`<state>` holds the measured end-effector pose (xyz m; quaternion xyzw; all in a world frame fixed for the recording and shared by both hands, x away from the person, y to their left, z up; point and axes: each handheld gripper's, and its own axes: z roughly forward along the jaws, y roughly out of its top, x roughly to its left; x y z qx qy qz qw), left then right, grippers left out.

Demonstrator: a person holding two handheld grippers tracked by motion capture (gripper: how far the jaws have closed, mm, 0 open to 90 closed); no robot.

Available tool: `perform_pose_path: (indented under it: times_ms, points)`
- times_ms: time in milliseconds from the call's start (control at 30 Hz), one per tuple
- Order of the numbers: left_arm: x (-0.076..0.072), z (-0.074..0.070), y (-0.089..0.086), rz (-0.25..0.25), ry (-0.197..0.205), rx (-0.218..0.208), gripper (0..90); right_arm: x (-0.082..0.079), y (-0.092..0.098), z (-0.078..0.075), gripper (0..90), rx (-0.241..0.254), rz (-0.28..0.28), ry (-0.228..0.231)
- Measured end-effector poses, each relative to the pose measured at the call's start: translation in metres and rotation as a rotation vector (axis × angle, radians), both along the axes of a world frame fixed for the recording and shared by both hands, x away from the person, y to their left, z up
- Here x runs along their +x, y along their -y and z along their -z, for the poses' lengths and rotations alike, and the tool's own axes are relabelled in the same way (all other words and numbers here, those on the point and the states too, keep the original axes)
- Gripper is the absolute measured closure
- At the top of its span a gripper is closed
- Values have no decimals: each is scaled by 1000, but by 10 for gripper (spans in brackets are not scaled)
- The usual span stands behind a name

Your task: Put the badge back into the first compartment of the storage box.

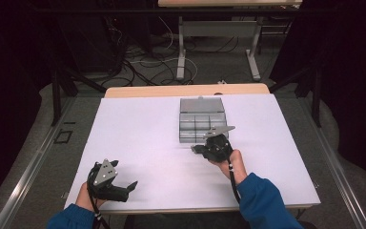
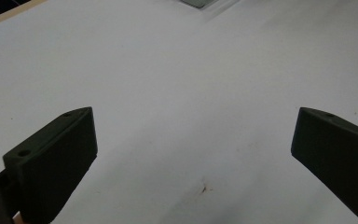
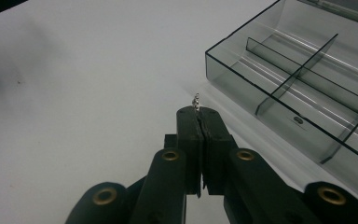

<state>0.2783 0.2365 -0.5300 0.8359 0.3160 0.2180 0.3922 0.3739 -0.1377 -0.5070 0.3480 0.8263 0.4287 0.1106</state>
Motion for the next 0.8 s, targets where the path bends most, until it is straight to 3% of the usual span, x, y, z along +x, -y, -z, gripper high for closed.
perform_pose_path:
  times_ms: [67,200,300,367,800]
  points:
    - [0,0,0,2,1,0,5,0,3,-2,886,-11,4,-13]
    - [0,0,0,0,-3,-1,5,-1,6,-3,886,7,21,4]
    - [0,0,0,-1,-1,-1,5,-2,10,-6,886,-13,12,-4]
    - [0,0,0,-3,1,-2,5,-3,10,-5,886,6,18,17]
    - [0,0,0,-2,0,1,5,-6,32,-13,885,9,59,43]
